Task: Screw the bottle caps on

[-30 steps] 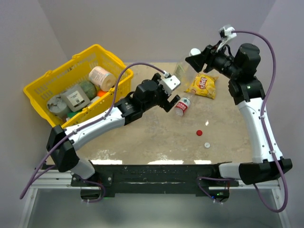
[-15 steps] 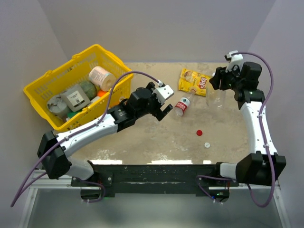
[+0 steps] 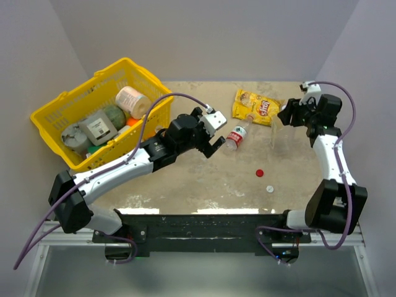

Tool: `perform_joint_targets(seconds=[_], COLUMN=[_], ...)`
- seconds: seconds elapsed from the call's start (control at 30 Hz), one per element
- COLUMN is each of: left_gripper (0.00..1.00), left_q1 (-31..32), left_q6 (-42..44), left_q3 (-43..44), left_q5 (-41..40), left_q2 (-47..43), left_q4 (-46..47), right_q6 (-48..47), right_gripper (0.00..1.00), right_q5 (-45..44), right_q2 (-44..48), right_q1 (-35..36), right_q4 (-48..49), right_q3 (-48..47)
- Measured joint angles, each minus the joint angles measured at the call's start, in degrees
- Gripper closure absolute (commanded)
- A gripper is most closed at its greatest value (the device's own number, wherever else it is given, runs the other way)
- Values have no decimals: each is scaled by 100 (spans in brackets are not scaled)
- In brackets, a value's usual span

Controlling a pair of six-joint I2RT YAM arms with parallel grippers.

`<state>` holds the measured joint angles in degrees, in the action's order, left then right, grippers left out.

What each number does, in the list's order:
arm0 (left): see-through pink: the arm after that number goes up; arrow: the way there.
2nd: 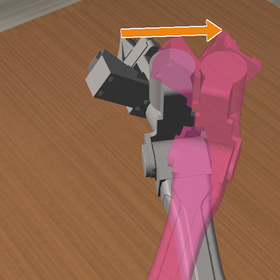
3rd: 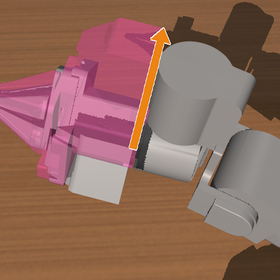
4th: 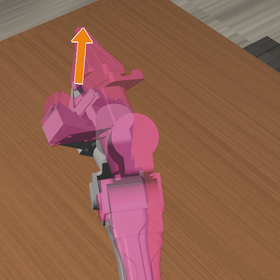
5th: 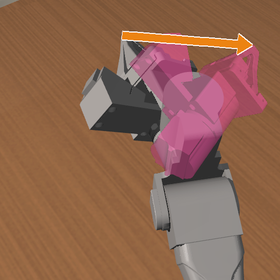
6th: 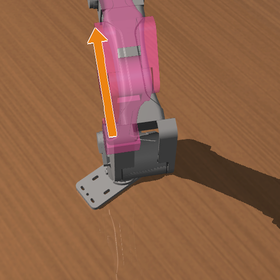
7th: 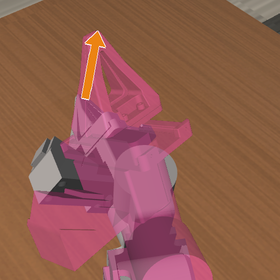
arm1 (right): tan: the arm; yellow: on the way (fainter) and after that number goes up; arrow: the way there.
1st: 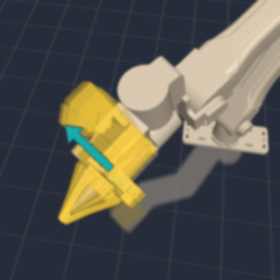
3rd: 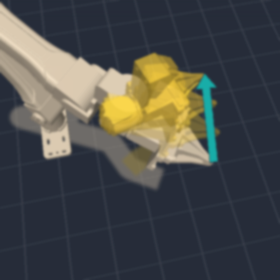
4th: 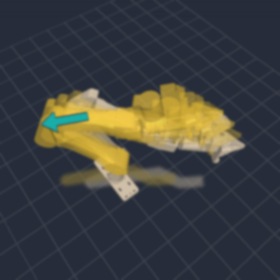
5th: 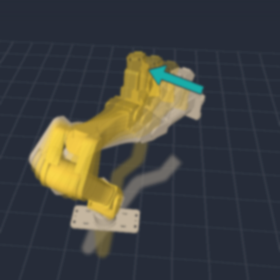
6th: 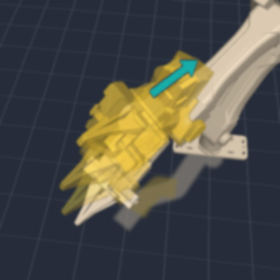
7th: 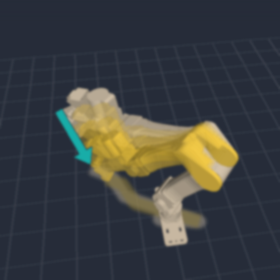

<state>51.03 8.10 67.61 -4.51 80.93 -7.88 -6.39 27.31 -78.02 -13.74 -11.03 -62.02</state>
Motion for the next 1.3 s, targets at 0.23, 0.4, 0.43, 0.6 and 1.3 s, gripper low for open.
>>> perform_joint_targets(seconds=[0.23, 0.4, 0.43, 0.6, 1.3], left_gripper=[1, 0, 1, 1, 4], left_q1=[0, 0, 0, 0, 17], left_q6=[2, 4, 4, 4, -444], left_q3=[13, 42, 44, 90, 647], left_q5=[4, 4, 4, 7, 240], left_q2=[153, 299, 308, 323, 1222], left_q4=[-4, -52, -57, -57, -105], right_q6=[284, 326, 348, 407, 382], right_gripper=[65, 45, 39, 8, 1], right_q5=[361, 409, 396, 295, 103], right_q2=[-125, -129, -120, 63, 507], right_q1=[-289, -289, -289, -321, -343], right_q4=[885, 1163, 1200, 1204, 398], right_q3=[341, 470, 494, 634, 463])
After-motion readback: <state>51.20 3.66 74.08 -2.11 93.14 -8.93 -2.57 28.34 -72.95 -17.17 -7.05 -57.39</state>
